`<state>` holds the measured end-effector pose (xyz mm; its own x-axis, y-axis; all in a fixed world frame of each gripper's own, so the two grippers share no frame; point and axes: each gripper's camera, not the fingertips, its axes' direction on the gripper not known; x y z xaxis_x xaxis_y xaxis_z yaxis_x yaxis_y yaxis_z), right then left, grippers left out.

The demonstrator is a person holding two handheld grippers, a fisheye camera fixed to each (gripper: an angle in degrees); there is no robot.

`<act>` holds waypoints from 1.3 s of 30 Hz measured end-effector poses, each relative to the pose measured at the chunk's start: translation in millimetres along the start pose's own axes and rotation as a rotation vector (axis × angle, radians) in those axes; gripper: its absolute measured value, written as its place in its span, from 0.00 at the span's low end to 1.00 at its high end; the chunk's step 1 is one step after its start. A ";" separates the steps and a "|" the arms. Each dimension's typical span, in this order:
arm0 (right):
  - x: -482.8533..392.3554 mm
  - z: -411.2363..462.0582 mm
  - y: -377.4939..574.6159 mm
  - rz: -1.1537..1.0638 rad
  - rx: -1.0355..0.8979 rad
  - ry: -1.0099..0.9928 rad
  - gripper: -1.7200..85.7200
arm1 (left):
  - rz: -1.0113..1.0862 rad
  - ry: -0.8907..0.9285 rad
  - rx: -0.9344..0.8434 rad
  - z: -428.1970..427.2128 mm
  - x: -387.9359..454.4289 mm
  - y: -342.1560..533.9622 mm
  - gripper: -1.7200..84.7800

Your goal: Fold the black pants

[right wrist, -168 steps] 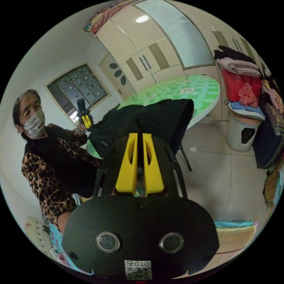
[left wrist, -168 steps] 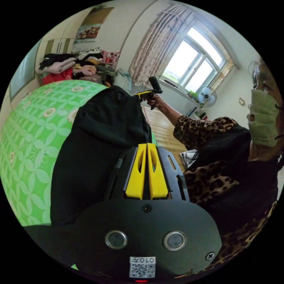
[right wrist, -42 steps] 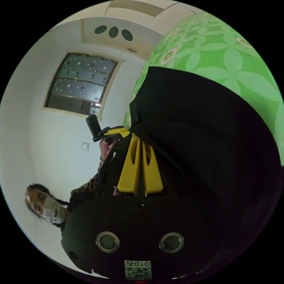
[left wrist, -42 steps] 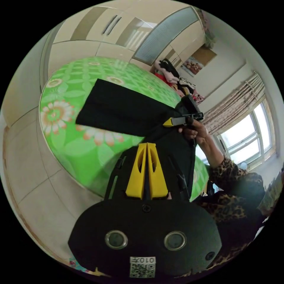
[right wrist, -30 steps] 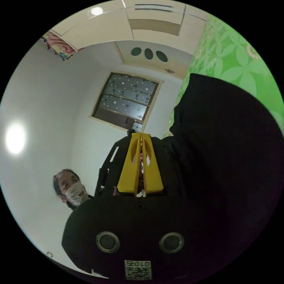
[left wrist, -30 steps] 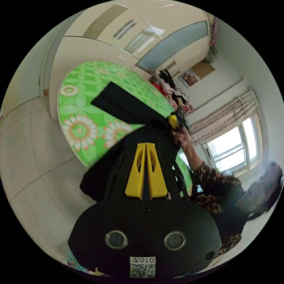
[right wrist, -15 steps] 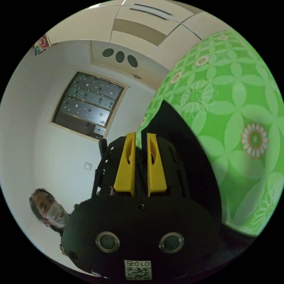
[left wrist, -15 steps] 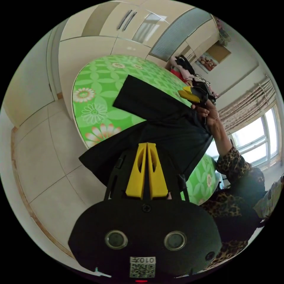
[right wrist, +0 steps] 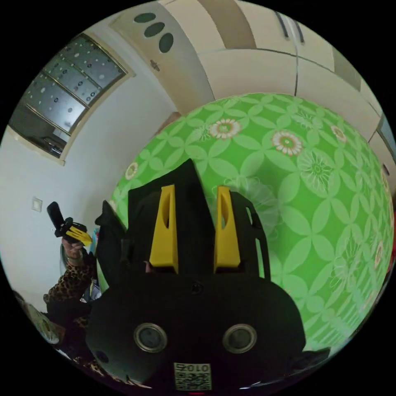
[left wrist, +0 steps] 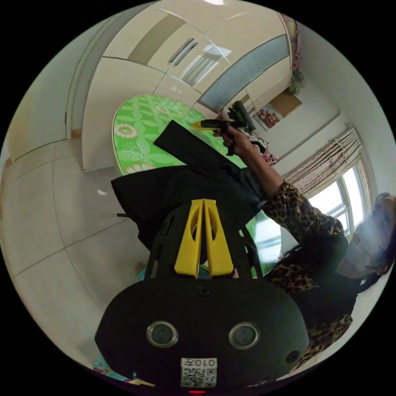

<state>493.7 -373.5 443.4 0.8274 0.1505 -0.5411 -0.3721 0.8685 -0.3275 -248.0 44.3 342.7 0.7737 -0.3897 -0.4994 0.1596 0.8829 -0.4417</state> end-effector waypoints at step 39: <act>-315.7 91.2 18.7 -0.449 -0.102 -0.313 0.08 | -0.472 0.400 0.420 -93.1 -168.8 262.4 0.02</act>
<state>263.9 -361.7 678.8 0.9938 -0.0770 -0.0803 0.0197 0.8320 -0.5545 -393.8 317.3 241.7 0.2958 -0.7467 -0.5958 0.7022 0.5928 -0.3943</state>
